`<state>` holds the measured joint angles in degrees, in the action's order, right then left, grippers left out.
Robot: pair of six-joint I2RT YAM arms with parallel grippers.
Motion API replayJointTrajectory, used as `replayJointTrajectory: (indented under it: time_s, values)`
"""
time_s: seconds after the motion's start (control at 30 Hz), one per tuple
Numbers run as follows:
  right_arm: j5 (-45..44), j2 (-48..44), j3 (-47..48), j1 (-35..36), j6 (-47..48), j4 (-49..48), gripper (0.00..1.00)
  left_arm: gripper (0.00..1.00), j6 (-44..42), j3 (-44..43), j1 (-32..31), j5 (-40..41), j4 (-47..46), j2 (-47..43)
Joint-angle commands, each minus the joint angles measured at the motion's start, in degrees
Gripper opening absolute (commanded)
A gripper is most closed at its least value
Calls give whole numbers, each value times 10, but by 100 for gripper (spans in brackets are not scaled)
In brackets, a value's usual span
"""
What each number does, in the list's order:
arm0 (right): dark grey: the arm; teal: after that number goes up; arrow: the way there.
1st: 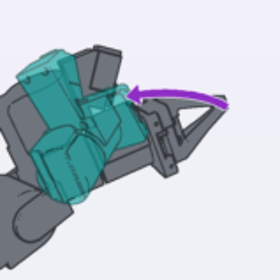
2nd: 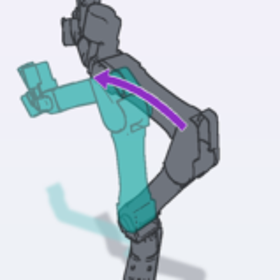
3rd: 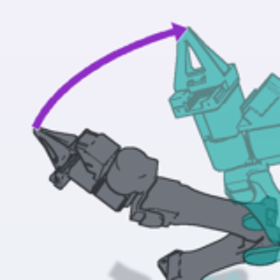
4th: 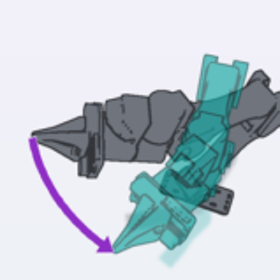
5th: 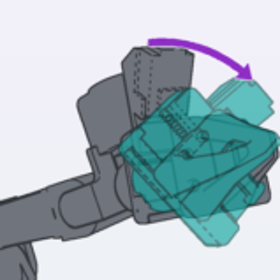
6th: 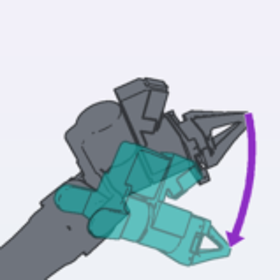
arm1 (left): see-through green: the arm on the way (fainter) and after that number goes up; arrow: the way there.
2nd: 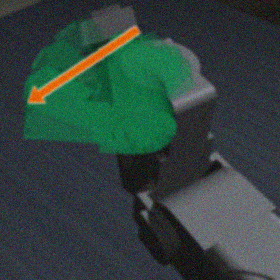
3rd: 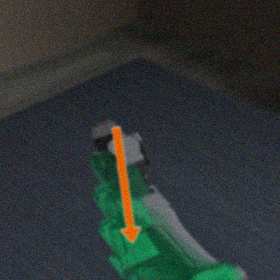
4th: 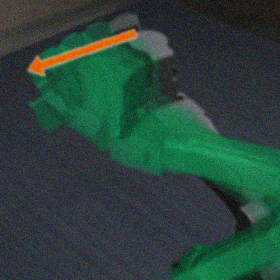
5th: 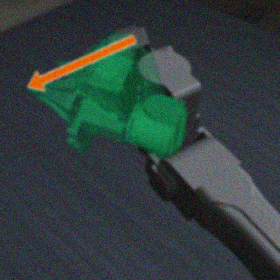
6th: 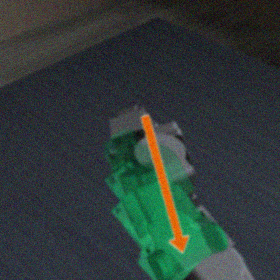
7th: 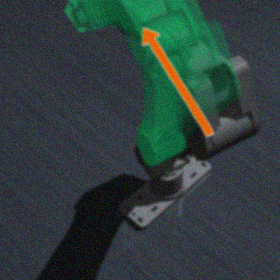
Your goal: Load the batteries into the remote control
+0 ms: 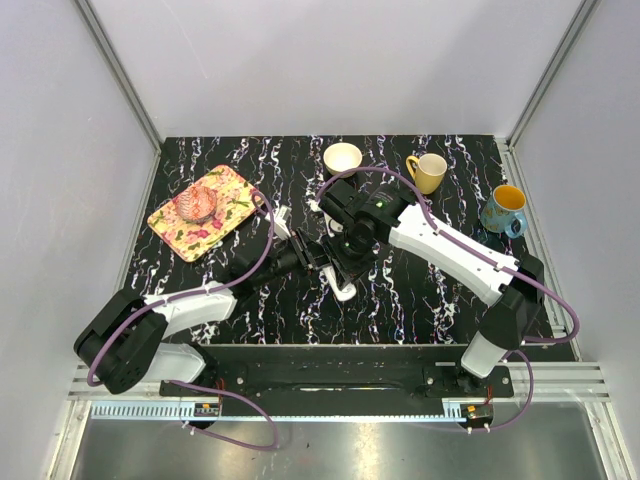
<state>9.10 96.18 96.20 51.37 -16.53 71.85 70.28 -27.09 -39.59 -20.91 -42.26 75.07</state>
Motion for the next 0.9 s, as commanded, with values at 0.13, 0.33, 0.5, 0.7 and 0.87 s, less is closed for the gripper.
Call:
replayJointTrajectory:
  time_s: [0.13, 0.33, 0.5, 0.7, 0.87]
  values:
    - [-16, 3, 14, -2, -3, -10, 0, 0, 6, -17, -11, -7, -74, -12]
    - [-35, 2, 12, -3, -1, -8, 0, 0, 29, -9, -13, -17, -109, -9]
    - [-49, 3, 11, -3, -1, -8, 0, 0, 64, -5, -13, -32, -165, 12]
    - [-65, 2, 12, -2, 2, -10, 0, 0, 84, -4, -15, -39, -193, 23]
    - [-73, 4, 9, -3, 0, -15, 0, 0, 85, -9, -20, -43, -197, 22]
